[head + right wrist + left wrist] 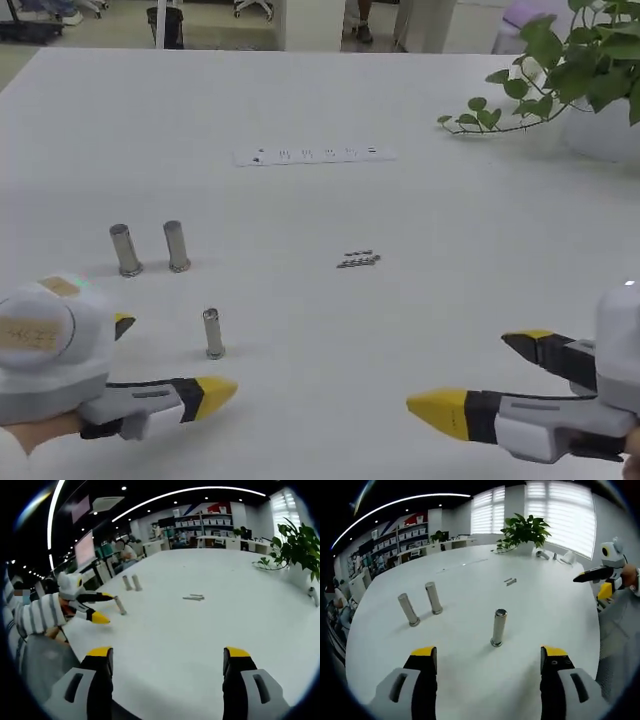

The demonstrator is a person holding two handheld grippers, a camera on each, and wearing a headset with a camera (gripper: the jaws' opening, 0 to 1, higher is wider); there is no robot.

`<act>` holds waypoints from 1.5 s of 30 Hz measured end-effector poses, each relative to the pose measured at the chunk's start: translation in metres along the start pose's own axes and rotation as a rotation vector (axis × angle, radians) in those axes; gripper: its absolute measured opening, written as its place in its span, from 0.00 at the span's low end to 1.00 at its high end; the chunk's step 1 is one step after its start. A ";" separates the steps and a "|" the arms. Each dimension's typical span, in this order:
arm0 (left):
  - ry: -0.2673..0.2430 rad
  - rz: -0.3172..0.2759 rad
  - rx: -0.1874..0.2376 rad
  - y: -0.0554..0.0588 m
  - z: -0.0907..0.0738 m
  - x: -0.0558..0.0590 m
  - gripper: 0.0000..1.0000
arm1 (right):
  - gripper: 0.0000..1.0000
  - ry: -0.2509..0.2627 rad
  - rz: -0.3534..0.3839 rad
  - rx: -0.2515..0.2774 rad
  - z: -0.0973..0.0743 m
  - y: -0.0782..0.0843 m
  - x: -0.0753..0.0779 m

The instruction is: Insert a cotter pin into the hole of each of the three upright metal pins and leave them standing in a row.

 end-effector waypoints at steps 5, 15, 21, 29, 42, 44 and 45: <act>0.030 -0.004 0.011 0.000 -0.021 0.004 0.99 | 0.92 0.009 0.020 0.011 -0.001 -0.001 0.003; 0.059 -0.003 -0.071 0.028 -0.037 0.014 1.00 | 0.91 0.013 -0.015 -0.024 0.002 -0.010 0.011; 0.072 0.000 -0.035 0.015 -0.040 0.018 1.00 | 0.90 0.006 -0.080 -0.062 0.009 -0.023 0.018; 0.065 -0.029 0.013 -0.003 -0.043 0.021 1.00 | 0.88 -0.023 -0.201 -0.125 0.024 -0.049 0.025; 0.065 -0.083 0.007 0.000 -0.050 0.026 1.00 | 0.80 -0.160 -0.348 -0.187 0.067 -0.105 0.033; 0.063 -0.088 0.010 0.001 -0.051 0.026 1.00 | 0.79 -0.169 -0.363 -0.191 0.075 -0.115 0.032; 0.063 -0.091 0.010 0.001 -0.051 0.026 1.00 | 0.79 -0.175 -0.373 -0.189 0.080 -0.121 0.032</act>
Point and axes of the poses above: the centre of the closed fingertips' face, and the gripper's own axes: z roughly forward along the fingers, x roughly to its right, y roughly out of its underside, the point moved 4 cm from there along -z, roughly backward along the fingers, and after that the axes turned 4 degrees about z, right-handed, at the moved point
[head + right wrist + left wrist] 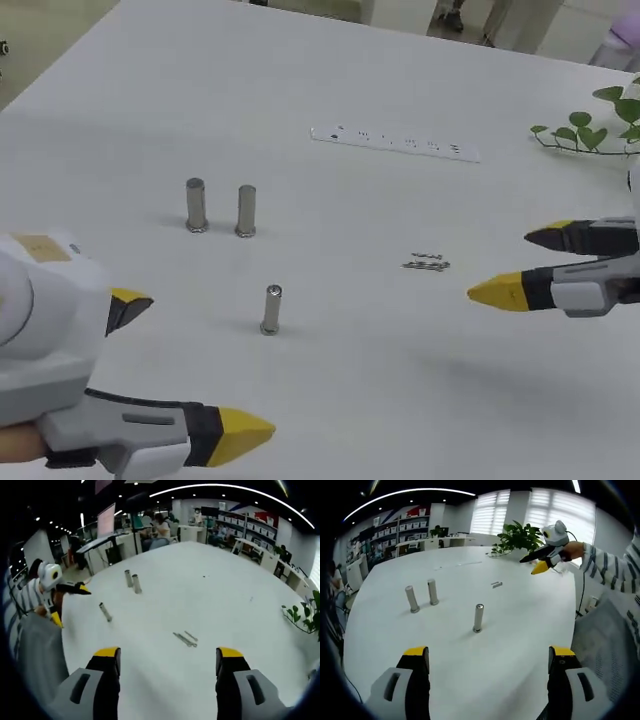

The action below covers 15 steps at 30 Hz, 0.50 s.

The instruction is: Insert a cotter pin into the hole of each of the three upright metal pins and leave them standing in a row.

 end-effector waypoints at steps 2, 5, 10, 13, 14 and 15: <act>0.002 -0.011 -0.006 0.001 0.000 0.000 1.00 | 0.78 -0.007 -0.010 0.003 0.005 -0.007 0.004; 0.005 -0.023 -0.005 0.001 -0.002 -0.001 1.00 | 0.77 -0.031 -0.013 0.012 0.017 -0.017 0.012; -0.007 -0.024 0.002 -0.001 -0.002 -0.004 0.99 | 0.73 -0.060 0.012 0.007 0.034 -0.023 0.020; -0.015 -0.034 -0.007 -0.001 -0.002 -0.006 0.94 | 0.72 -0.069 -0.006 -0.015 0.044 -0.024 0.023; -0.015 -0.039 -0.006 -0.001 -0.001 -0.006 0.94 | 0.71 -0.070 -0.011 -0.024 0.046 -0.025 0.024; -0.015 -0.040 -0.003 -0.002 -0.001 -0.006 0.94 | 0.70 -0.069 -0.016 -0.032 0.048 -0.025 0.025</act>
Point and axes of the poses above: the centre of the closed fingertips' face, and the gripper's own axes: z roughly forward along the fingers, x roughly to its right, y roughly out of its underside, the point moved 4 cm from there along -z, roughly backward along the fingers, and after that the axes turned 4 degrees about z, right-handed, at the moved point
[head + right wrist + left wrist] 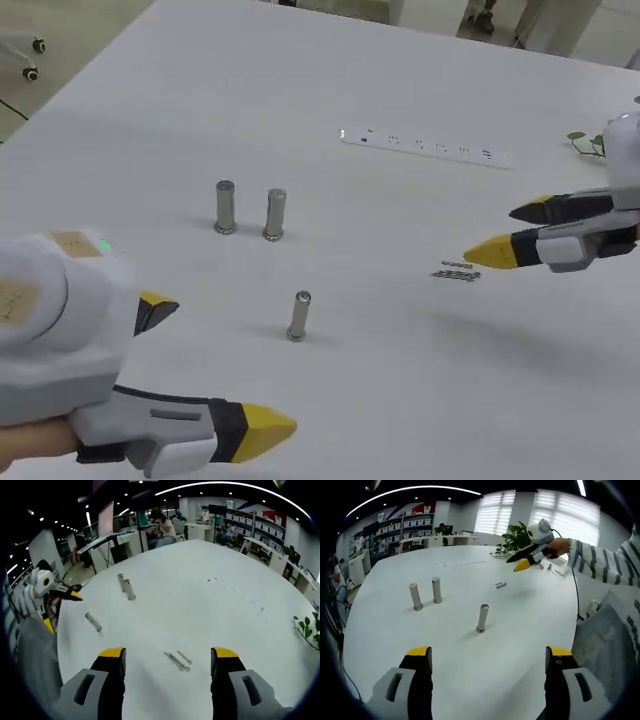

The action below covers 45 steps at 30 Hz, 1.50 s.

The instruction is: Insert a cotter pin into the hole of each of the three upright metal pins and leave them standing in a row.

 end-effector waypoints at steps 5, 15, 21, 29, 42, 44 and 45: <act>0.009 -0.024 0.003 -0.004 0.005 0.001 0.94 | 0.66 -0.010 -0.047 -0.049 0.012 -0.003 0.005; 0.025 -0.034 0.014 -0.009 0.012 0.005 0.92 | 0.47 -0.028 -0.135 -0.179 0.030 -0.001 0.018; 0.029 -0.037 0.005 -0.004 0.012 0.006 0.91 | 0.39 -0.030 -0.271 -0.287 0.041 0.007 0.021; 0.022 -0.037 0.004 -0.002 0.011 0.003 0.89 | 0.24 -0.070 -0.369 -0.358 0.057 0.014 0.018; 0.027 -0.060 0.033 -0.005 0.008 0.001 0.85 | 0.17 -0.083 -0.399 -0.454 0.069 0.026 0.026; 0.022 -0.056 0.031 -0.004 0.008 0.000 0.85 | 0.16 -0.079 -0.404 -0.461 0.071 0.026 0.026; 0.020 -0.055 0.029 -0.004 0.008 0.000 0.85 | 0.16 -0.078 -0.412 -0.465 0.072 0.026 0.026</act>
Point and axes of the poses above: the centre of the closed fingertips' face, and the gripper's own axes: z roughly forward along the fingers, x roughly to its right, y roughly out of its underside, the point moved 4 cm from there along -z, roughly backward along the fingers, and after that the axes turned 4 degrees about z, right-handed, at the moved point
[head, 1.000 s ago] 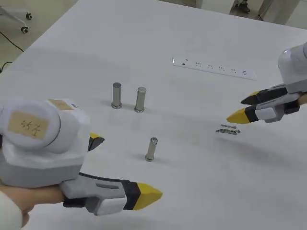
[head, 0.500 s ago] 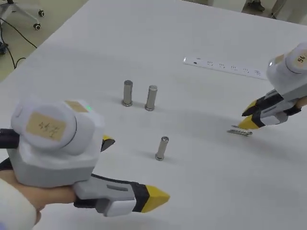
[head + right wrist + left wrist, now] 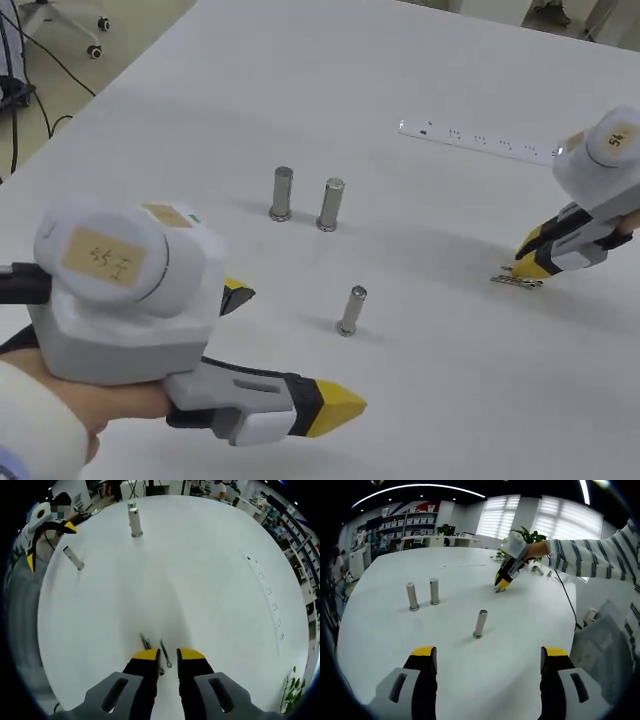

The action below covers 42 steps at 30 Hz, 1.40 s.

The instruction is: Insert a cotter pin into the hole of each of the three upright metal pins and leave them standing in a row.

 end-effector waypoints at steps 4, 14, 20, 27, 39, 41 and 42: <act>-0.014 0.002 0.011 -0.001 -0.001 -0.002 0.86 | 0.13 -0.012 -0.015 -0.013 0.000 0.000 -0.002; 0.007 -0.022 0.010 0.001 0.003 0.003 0.82 | 0.10 -0.002 0.018 -0.031 0.001 0.000 -0.005; 0.011 -0.013 0.010 0.000 0.004 0.006 0.79 | 0.06 0.012 -0.037 -0.062 0.002 -0.001 -0.008; 0.002 0.000 0.012 0.001 0.001 0.006 0.72 | 0.04 0.014 -0.008 -0.063 0.002 -0.001 -0.006; -0.060 0.001 0.071 -0.006 -0.010 0.000 0.62 | 0.03 0.037 -0.040 -0.106 0.002 -0.003 -0.008; -0.059 -0.002 0.070 -0.005 -0.011 0.000 0.62 | 0.03 0.038 -0.034 -0.107 0.002 -0.003 -0.008; -0.060 -0.002 0.073 -0.005 -0.011 0.001 0.62 | 0.03 0.039 -0.038 -0.110 0.002 -0.003 -0.008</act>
Point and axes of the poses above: the centre of the closed fingertips' face, and the gripper's own axes: z roughly forward along the fingers, x roughly to its right, y roughly out of its underside, the point moved 4 cm from there along -z, roughly backward along the fingers, and after that the axes turned 4 degrees about z, right-handed, at the moved point
